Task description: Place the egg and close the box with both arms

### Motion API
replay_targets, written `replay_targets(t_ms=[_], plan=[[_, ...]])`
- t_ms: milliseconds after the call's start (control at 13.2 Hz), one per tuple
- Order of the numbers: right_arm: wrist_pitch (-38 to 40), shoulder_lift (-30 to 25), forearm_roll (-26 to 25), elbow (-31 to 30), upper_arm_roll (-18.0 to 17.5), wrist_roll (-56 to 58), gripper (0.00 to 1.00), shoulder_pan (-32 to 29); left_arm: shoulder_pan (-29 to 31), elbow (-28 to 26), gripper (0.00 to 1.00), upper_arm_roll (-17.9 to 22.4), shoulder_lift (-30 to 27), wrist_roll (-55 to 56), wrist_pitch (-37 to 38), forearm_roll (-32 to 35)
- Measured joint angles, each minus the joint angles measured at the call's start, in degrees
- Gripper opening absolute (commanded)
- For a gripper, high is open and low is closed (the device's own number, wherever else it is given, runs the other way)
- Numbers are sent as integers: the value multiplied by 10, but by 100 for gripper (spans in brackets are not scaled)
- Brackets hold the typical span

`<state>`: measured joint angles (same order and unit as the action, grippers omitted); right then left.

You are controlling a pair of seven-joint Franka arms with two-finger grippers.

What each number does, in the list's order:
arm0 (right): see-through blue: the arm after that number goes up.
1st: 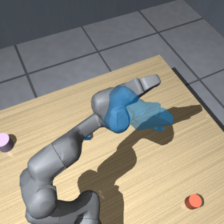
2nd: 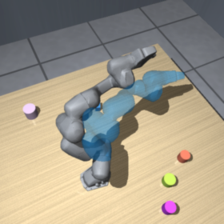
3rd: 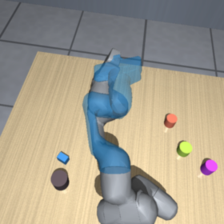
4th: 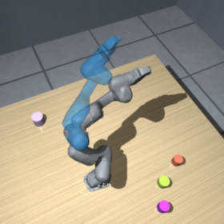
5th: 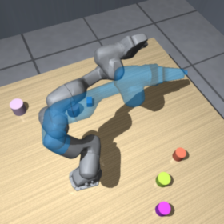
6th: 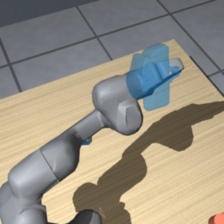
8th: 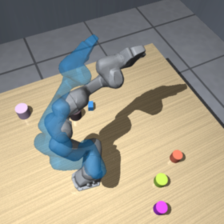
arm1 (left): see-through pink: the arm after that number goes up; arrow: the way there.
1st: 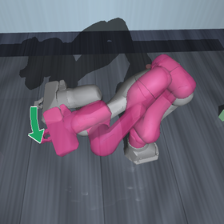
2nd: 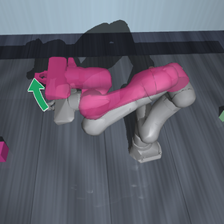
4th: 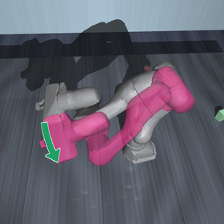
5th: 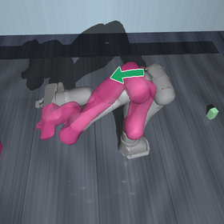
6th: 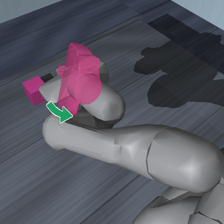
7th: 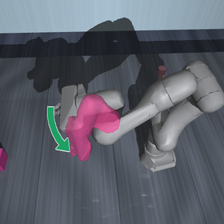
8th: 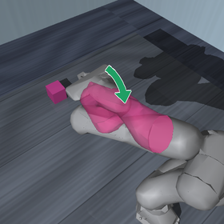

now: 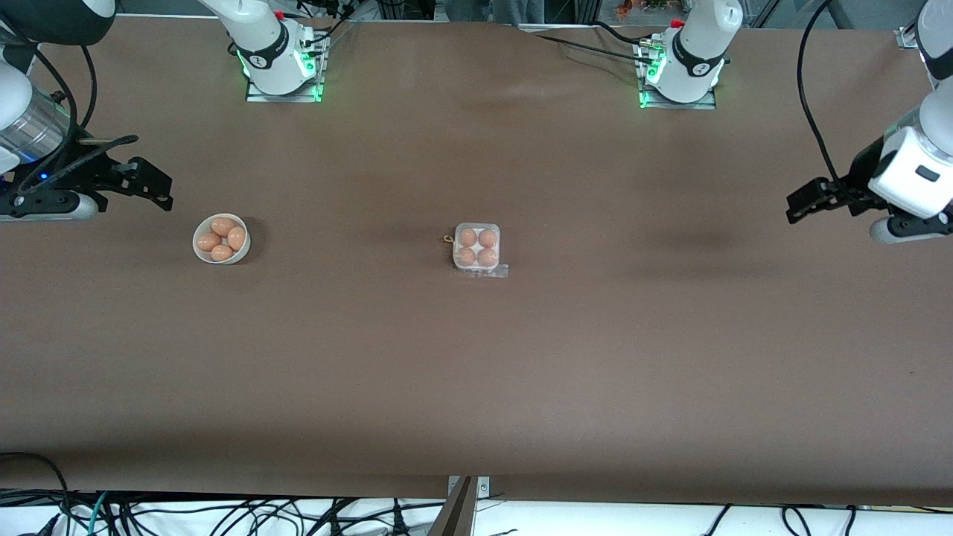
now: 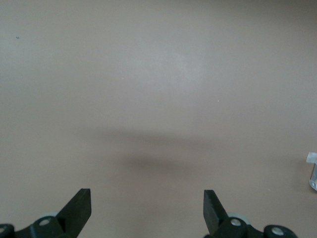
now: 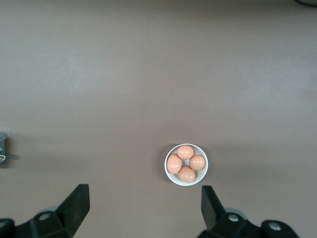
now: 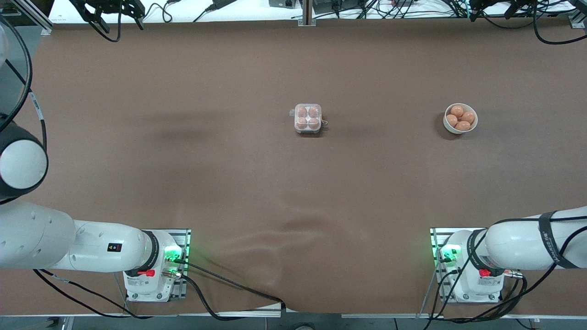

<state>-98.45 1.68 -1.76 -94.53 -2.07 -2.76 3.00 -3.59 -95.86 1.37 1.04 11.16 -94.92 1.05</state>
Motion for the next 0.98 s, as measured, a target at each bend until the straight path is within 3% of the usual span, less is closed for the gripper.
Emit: replay_targets(t_ms=[303, 984], plan=[[0, 0, 0, 0, 0, 0, 100, 0, 2, -59, 100, 0, -28, -9, 5, 0], [0, 0, 0, 0, 5, 0, 100, -2, 31, -64, 100, -18, -33, -46, 6, 0]])
